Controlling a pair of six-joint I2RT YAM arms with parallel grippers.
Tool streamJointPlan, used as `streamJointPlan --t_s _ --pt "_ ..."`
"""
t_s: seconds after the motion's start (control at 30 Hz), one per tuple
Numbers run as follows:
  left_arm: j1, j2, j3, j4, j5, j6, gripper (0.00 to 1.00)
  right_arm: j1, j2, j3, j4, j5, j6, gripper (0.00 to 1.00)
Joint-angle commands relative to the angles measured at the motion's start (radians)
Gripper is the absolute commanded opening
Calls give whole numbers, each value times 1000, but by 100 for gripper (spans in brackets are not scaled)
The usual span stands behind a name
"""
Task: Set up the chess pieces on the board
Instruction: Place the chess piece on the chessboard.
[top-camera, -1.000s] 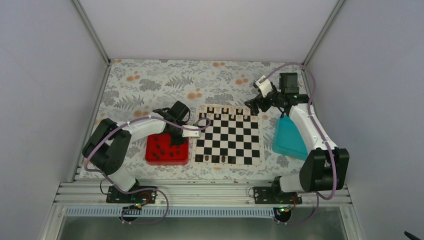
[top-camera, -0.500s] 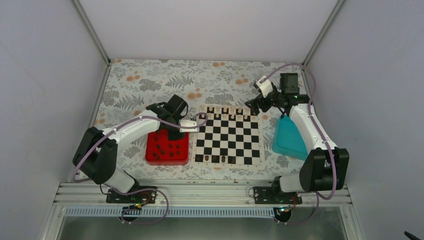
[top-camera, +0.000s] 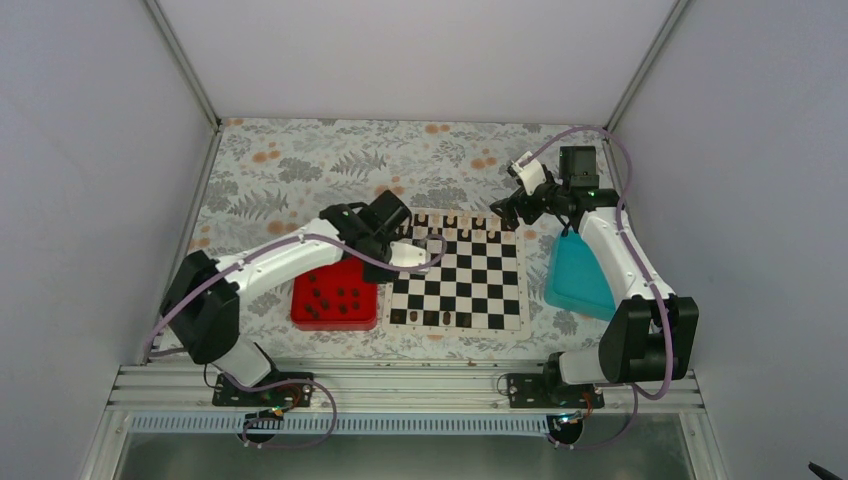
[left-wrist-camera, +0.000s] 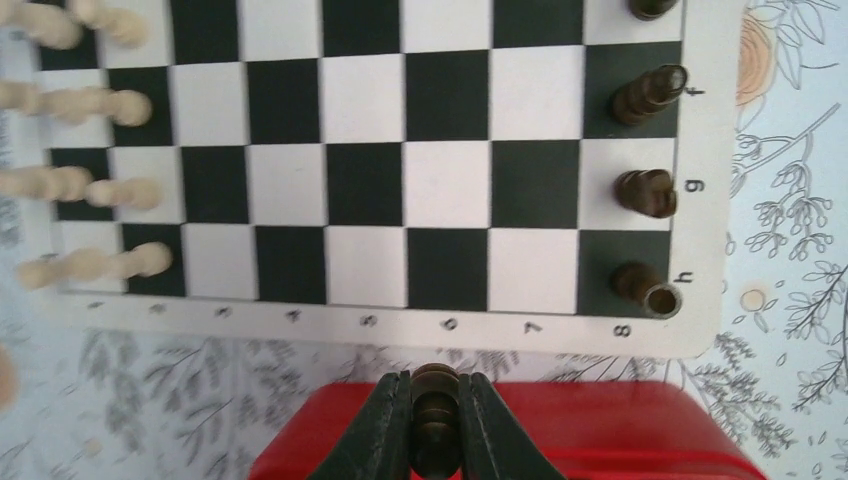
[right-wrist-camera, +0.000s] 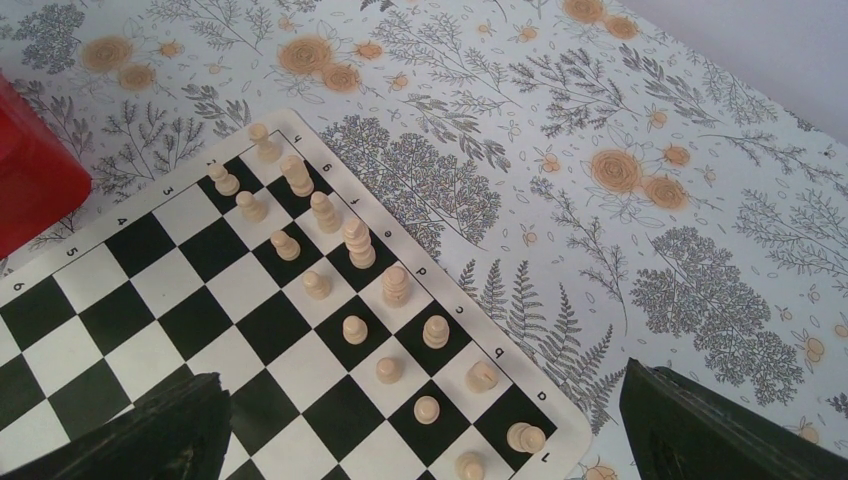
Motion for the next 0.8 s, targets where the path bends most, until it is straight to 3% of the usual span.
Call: streamJointPlan --t_s 0.0,0.77 --pt "-47 60 -37 38 26 -39 11 -13 -23 -13 11 -19 6 100" --pt "-91 201 -72 119 86 -11 11 -14 -18 -16 7 -21 1 100"
